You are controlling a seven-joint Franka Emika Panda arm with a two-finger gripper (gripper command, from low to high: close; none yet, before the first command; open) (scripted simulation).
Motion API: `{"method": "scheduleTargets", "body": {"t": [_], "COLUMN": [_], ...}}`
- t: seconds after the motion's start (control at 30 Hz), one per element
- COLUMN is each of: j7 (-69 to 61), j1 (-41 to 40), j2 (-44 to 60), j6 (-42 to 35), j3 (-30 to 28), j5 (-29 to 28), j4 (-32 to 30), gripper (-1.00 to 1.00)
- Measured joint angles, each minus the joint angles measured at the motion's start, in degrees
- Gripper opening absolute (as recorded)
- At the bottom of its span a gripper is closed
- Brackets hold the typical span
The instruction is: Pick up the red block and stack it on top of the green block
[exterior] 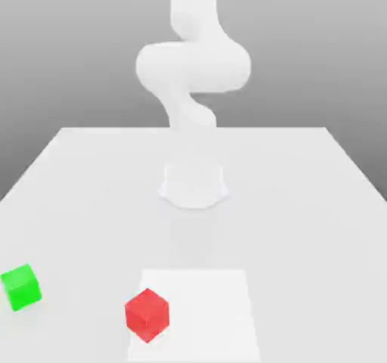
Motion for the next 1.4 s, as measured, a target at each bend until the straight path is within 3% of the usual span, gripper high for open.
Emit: {"method": "scheduleTargets", "body": {"t": [0.5, 0.8, 1.0, 1.03, 1.27, 1.4], "j7": [-38.59, -56.50, -62.07, -63.01, -63.18, -59.80], "j1": [9.68, 7.55, 3.93, 2.87, 2.63, 5.22], "j2": [31.38, 48.67, 58.16, 59.65, 59.98, 54.76], "j6": [13.64, 22.28, 29.64, 30.81, 30.97, 26.92], "j3": [-14.18, -15.19, -10.36, -9.04, -8.76, -12.30], "j5": [7.36, 6.44, 12.57, 13.81, 14.03, 9.44], "j4": [-9.53, -14.82, -13.61, -13.34, -13.28, -14.22], "gripper": [0.00, 0.00, 0.00, -1.00, -1.00, -1.00]}}
